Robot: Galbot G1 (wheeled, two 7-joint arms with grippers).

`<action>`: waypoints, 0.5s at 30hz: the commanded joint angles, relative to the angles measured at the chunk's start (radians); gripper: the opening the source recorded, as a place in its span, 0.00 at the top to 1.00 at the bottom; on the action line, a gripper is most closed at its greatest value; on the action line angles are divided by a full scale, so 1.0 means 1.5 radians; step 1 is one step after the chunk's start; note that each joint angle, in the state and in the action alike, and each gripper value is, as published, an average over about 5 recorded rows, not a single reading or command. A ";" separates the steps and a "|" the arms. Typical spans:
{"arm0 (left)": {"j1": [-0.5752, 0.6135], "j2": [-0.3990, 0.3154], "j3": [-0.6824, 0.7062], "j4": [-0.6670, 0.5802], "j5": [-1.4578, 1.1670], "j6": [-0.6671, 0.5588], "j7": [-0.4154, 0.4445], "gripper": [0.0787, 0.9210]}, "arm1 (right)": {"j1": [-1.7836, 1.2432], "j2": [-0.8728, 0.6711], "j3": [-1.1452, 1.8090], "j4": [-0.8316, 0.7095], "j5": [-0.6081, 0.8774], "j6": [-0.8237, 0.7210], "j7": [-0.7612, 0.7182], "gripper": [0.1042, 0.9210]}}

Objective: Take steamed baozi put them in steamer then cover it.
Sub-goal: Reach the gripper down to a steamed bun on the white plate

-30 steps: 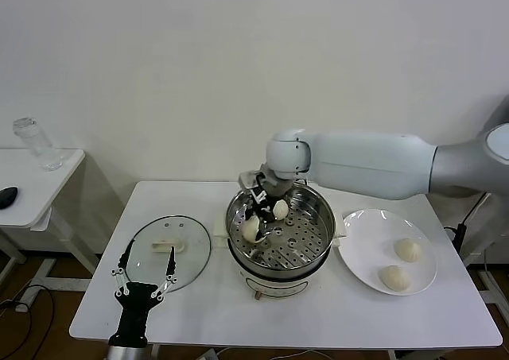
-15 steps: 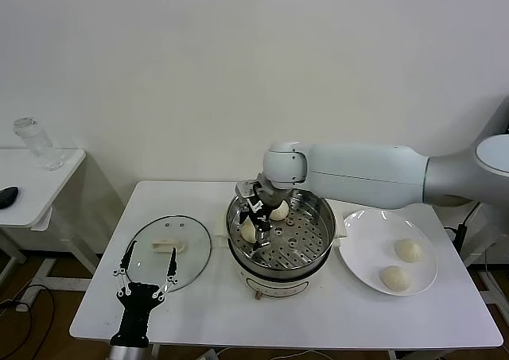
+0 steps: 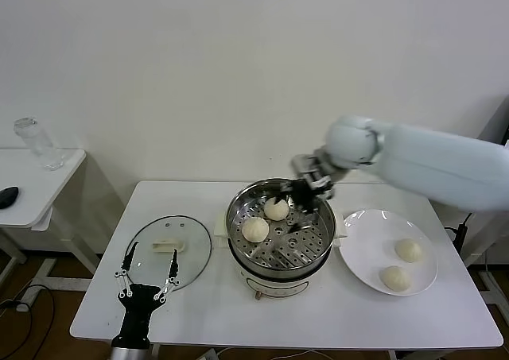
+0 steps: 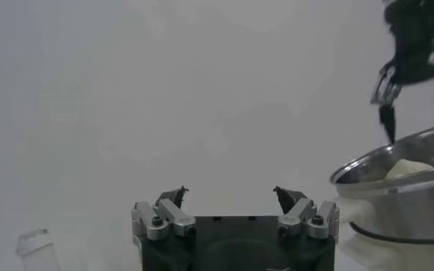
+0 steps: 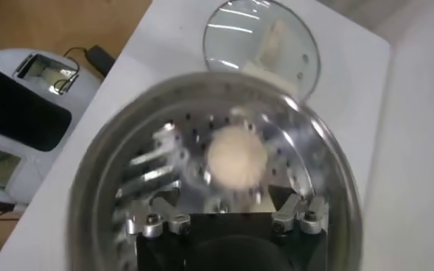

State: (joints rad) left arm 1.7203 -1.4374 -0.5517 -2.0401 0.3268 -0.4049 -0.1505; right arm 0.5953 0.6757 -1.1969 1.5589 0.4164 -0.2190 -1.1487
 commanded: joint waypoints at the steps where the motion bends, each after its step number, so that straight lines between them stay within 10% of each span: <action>1: 0.002 0.001 0.002 0.007 0.004 -0.003 0.000 0.12 | -0.159 -0.246 0.194 -0.019 -0.191 0.140 -0.189 0.12; 15: 0.009 -0.001 -0.001 0.015 0.004 -0.011 -0.004 0.12 | -0.375 -0.175 0.242 -0.200 -0.361 0.215 -0.089 0.12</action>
State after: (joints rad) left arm 1.7285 -1.4381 -0.5509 -2.0274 0.3322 -0.4119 -0.1535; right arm 0.2086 0.4266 -0.9111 1.4036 0.0344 0.0140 -1.2934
